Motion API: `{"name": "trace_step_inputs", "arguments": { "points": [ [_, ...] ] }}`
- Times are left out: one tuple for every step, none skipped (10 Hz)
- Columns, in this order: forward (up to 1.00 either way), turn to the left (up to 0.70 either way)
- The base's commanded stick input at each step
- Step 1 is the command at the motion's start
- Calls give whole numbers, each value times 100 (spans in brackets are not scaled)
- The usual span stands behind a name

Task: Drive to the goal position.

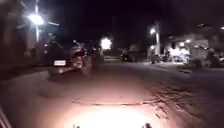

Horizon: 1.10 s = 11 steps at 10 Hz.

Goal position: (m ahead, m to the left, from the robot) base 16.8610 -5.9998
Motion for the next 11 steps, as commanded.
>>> {"name": "trace_step_inputs", "arguments": {
  "points": [
    [85,0],
    [85,0],
    [85,0],
    [85,0],
    [85,0],
    [85,0],
    [85,0],
    [85,0],
    [85,0],
    [85,0],
    [85,0]
  ]
}}
